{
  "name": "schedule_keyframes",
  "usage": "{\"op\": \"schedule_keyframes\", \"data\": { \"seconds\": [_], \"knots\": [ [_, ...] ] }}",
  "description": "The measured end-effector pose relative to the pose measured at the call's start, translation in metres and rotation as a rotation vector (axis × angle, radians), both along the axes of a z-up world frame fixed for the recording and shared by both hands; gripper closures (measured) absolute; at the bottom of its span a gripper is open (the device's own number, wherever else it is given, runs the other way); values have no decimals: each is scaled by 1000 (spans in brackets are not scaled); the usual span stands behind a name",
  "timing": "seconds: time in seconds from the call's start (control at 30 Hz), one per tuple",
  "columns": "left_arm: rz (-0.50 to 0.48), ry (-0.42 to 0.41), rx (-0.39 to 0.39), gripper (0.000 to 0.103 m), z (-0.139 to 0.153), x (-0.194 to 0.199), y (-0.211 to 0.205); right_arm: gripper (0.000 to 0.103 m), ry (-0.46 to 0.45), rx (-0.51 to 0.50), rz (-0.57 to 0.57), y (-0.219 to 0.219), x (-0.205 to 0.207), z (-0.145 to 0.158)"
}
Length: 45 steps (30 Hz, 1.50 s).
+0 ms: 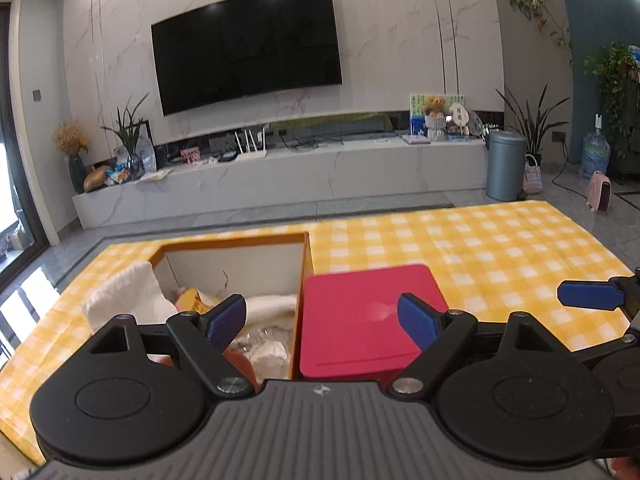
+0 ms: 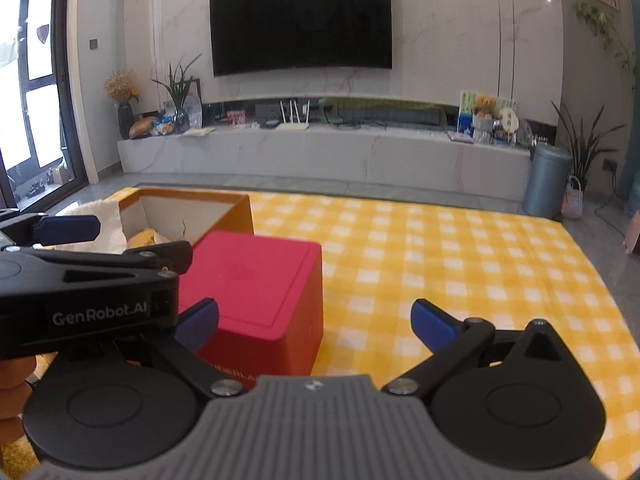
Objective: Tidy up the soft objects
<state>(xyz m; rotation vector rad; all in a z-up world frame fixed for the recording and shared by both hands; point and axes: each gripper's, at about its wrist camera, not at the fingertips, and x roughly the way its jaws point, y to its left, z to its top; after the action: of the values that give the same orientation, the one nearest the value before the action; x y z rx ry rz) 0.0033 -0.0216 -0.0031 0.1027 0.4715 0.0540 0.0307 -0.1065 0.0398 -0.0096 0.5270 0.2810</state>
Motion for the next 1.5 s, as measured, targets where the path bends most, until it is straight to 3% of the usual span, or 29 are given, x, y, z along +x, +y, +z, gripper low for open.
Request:
{"op": "schedule_keyframes", "data": {
  "seconds": [0.27, 0.47, 1.5],
  "knots": [
    [-8, 9, -7, 3, -11, 1, 3, 3, 16, -30, -3, 4, 1, -11],
    [-17, 26, -49, 3, -11, 6, 5, 3, 23, 0, -7, 2, 3, -11],
    [2, 42, -92, 3, -14, 5, 9, 3, 22, 31, 8, 3, 2, -14]
  ]
}}
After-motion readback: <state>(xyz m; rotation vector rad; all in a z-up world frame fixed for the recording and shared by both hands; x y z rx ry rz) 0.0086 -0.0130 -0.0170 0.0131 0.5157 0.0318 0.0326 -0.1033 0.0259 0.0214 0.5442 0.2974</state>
